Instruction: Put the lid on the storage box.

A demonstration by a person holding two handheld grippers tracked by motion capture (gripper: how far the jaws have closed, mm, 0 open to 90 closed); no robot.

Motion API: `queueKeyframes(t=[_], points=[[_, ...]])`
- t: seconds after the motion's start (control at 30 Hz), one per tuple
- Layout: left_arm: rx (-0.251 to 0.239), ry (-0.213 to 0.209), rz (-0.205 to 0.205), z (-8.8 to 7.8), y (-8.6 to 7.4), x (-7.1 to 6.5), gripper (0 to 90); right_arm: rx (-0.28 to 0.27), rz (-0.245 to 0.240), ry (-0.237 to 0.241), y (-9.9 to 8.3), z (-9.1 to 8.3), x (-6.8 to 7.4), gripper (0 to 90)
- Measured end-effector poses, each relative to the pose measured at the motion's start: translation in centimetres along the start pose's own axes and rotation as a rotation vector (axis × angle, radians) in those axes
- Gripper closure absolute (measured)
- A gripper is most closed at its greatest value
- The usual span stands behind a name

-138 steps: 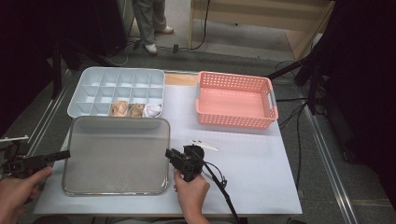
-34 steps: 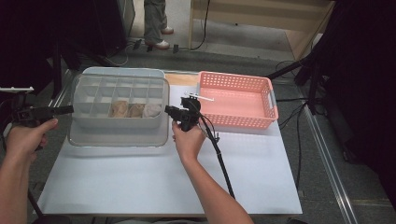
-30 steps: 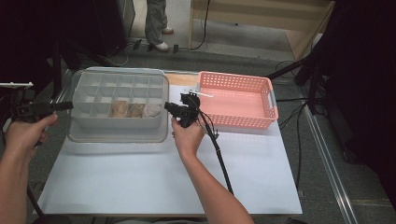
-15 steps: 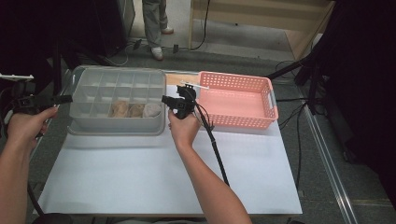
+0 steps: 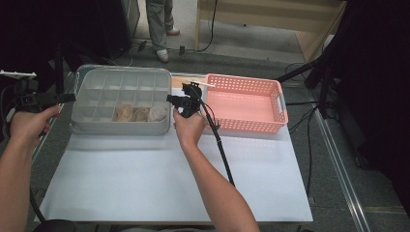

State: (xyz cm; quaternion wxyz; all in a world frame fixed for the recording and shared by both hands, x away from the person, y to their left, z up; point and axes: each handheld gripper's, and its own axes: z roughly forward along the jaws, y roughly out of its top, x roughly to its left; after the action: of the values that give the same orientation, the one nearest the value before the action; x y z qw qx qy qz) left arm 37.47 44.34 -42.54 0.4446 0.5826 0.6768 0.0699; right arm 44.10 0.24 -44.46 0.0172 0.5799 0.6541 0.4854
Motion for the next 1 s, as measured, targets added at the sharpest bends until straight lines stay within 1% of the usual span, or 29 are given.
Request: queueKeyframes(t=[0.03,0.07,0.1,0.17,0.27,0.3,0.4,0.47,0.6,0.63,0.7,0.73,0.77,0.83,0.87,0.97,1.0], points=[[-0.002,-0.002,0.003,0.0,0.0,0.0,73.4,0.001,0.009,0.0,0.1,0.1,0.0,73.0],[-0.007,-0.005,-0.009,0.1,0.0,0.1,73.4,-0.002,0.008,0.0,0.4,0.2,0.1,73.0],[-0.005,-0.004,-0.011,0.3,0.1,0.3,73.4,0.004,0.009,-0.003,0.5,0.2,0.2,73.0],[-0.009,-0.005,-0.016,0.4,0.1,0.5,73.3,0.002,-0.002,-0.005,0.7,0.4,0.2,72.9],[-0.01,-0.004,-0.022,0.6,0.2,0.6,73.3,0.001,-0.002,-0.008,0.9,0.7,0.2,72.7],[-0.01,-0.004,-0.032,0.8,0.2,0.8,73.2,0.005,0.007,-0.011,1.0,0.9,0.2,72.6],[-0.006,-0.006,-0.032,1.0,0.2,1.0,73.1,0.007,0.009,-0.011,1.1,1.1,0.1,72.5],[-0.002,-0.001,-0.034,1.2,0.3,1.1,73.0,0.019,0.017,-0.012,1.2,1.4,0.1,72.3],[-0.004,0.003,-0.041,1.3,0.4,1.1,73.0,0.017,0.014,-0.013,1.3,1.5,0.0,72.3],[-0.004,0.003,-0.041,1.3,0.4,1.1,72.9,0.019,0.013,-0.013,1.3,1.5,0.0,72.2],[-0.001,0.018,-0.029,1.3,0.7,0.8,72.8,0.018,0.015,-0.014,1.3,1.6,0.1,72.1],[-0.002,0.024,-0.01,1.2,1.1,0.4,72.8,0.019,0.024,-0.013,1.4,1.7,-0.1,71.9],[-0.002,0.024,-0.01,1.2,1.1,0.4,72.8,0.018,0.03,-0.01,1.5,1.7,-0.1,71.9],[-0.004,0.037,0.006,1.2,1.5,0.2,72.6,0.02,0.031,-0.008,1.5,1.8,-0.2,71.8],[0.007,0.043,0.014,1.2,1.7,0.2,72.5,0.017,0.034,-0.006,1.5,1.9,-0.2,71.7],[0.005,0.044,-0.002,1.6,1.9,0.5,72.1,0.026,0.039,-0.009,1.5,2.0,-0.1,71.6],[0.011,0.044,-0.007,1.9,1.9,0.8,71.9,0.025,0.03,-0.01,1.6,2.1,-0.1,71.6]])
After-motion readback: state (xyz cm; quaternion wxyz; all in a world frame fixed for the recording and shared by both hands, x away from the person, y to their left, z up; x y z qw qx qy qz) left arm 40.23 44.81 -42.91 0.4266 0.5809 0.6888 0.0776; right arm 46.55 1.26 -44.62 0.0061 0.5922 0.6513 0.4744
